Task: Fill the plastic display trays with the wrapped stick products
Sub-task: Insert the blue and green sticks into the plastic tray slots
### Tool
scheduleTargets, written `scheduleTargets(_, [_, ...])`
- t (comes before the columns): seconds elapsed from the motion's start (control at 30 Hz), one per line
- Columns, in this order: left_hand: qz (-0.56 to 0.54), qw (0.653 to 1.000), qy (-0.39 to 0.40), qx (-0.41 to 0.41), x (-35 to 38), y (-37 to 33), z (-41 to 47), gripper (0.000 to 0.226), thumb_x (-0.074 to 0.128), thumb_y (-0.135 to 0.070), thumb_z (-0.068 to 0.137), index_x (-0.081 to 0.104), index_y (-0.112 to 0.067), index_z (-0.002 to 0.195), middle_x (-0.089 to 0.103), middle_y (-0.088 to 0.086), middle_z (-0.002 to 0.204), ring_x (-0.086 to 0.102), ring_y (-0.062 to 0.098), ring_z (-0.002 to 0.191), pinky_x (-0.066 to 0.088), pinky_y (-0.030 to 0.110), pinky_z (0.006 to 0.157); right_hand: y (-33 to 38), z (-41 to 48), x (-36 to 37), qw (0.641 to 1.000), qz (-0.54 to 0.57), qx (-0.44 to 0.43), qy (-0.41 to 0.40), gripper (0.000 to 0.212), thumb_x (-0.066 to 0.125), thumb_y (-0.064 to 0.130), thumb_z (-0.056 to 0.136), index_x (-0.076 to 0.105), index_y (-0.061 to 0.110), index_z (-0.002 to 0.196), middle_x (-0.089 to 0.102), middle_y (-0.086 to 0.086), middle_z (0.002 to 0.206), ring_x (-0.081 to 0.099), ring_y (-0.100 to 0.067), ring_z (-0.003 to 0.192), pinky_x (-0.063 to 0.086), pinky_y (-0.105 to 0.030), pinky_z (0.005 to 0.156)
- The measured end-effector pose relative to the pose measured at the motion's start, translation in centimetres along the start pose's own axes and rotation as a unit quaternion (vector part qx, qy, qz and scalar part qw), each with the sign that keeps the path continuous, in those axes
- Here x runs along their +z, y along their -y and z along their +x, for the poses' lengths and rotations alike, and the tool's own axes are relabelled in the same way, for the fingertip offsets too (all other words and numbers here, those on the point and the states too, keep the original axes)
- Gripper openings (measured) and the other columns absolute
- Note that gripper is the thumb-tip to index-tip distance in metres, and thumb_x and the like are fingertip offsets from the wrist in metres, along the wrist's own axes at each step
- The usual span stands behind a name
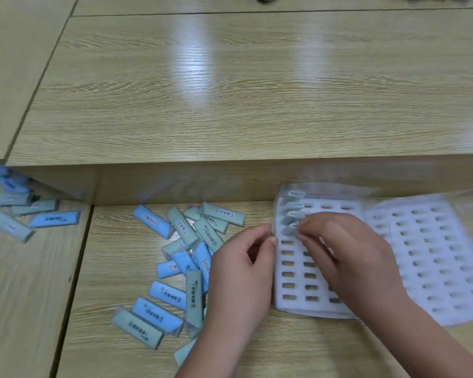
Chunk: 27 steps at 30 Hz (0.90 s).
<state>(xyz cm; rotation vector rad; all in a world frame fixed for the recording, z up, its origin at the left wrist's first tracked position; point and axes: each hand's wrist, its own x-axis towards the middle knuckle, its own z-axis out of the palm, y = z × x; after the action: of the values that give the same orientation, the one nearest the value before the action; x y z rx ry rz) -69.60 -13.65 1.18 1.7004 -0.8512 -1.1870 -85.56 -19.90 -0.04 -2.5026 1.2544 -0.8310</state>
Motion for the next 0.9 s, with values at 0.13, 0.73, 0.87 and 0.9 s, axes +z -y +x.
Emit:
scheduleTargets(0.13, [0.027, 0.993, -0.111, -0.002, -2.6, 1.0, -1.6, 0.019, 0.067, -0.030, 0.092, 0.072, -0.047, 0.098, 0.071, -0.028, 0.097, 0.068, -0.006, 0.087, 0.053, 0.012, 0.071, 1.0, -1.1, -0.9, 0.998, 0.024, 0.050, -0.003, 0.023, 0.059, 0.026, 0.094, 0.073, 0.018, 0.110, 0.067, 0.008, 0.109, 0.064, -0.015, 0.100, 0.055, -0.031, 0.070])
scheduleTargets(0.73, [0.528, 0.808, 0.067, 0.251, -11.7, 0.9, 5.6, 0.017, 0.081, -0.024, 0.075, 0.077, -0.025, 0.092, 0.066, 0.001, 0.121, 0.057, 0.033, 0.105, 0.052, 0.048, 0.081, 10.4, 8.1, 6.8, 0.935, -0.166, 0.071, 0.306, 0.027, 0.050, 0.005, 0.089, 0.052, 0.009, 0.116, 0.053, -0.010, 0.117, 0.053, -0.030, 0.108, 0.033, -0.034, 0.067])
scheduleTargets(0.87, [0.501, 0.825, 0.052, 0.255, -13.0, 1.7, 5.0, 0.018, 0.084, -0.026, 0.078, 0.079, -0.020, 0.094, 0.066, -0.002, 0.104, 0.058, 0.028, 0.097, 0.053, 0.044, 0.076, 10.1, 7.8, 6.5, 0.942, -0.166, 0.064, 0.285, 0.029, 0.052, -0.002, 0.084, 0.053, 0.012, 0.109, 0.049, -0.008, 0.112, 0.051, -0.028, 0.104, 0.033, -0.033, 0.064])
scheduleTargets(0.9, [0.480, 0.842, 0.046, 0.240, -13.3, 1.8, 4.8, 0.016, 0.082, -0.026, 0.079, 0.078, -0.020, 0.093, 0.064, -0.006, 0.101, 0.056, 0.024, 0.098, 0.051, 0.041, 0.078, 10.2, 7.8, 6.3, 0.944, -0.159, 0.058, 0.282, 0.028, 0.054, -0.001, 0.084, 0.053, 0.013, 0.108, 0.048, -0.007, 0.111, 0.050, -0.027, 0.104, 0.033, -0.033, 0.064])
